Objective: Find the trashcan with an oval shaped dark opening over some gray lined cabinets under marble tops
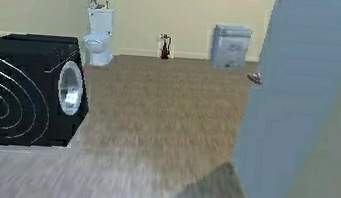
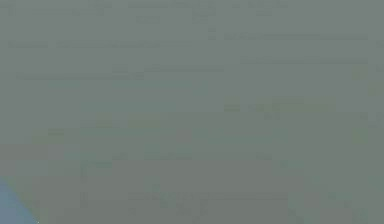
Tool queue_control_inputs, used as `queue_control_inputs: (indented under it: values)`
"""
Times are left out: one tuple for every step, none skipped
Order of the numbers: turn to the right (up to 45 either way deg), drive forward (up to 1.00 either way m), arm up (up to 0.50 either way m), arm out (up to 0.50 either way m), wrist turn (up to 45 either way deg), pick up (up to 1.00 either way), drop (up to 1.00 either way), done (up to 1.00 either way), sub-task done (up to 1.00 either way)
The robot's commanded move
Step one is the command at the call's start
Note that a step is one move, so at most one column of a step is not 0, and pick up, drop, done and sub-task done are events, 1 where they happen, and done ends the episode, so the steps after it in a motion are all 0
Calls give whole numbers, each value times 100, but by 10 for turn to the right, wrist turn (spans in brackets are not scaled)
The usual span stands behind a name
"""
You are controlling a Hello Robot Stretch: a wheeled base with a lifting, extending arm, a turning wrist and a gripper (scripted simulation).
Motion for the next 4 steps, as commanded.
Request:
queue_control_inputs:
  values:
    - [-30,0,0,0,0,0,0,0,0]
    - [0,100,0,0,0,0,0,0,0]
    - [0,75,0,0,0,0,0,0,0]
    - [450,0,0,0,0,0,0,0,0]
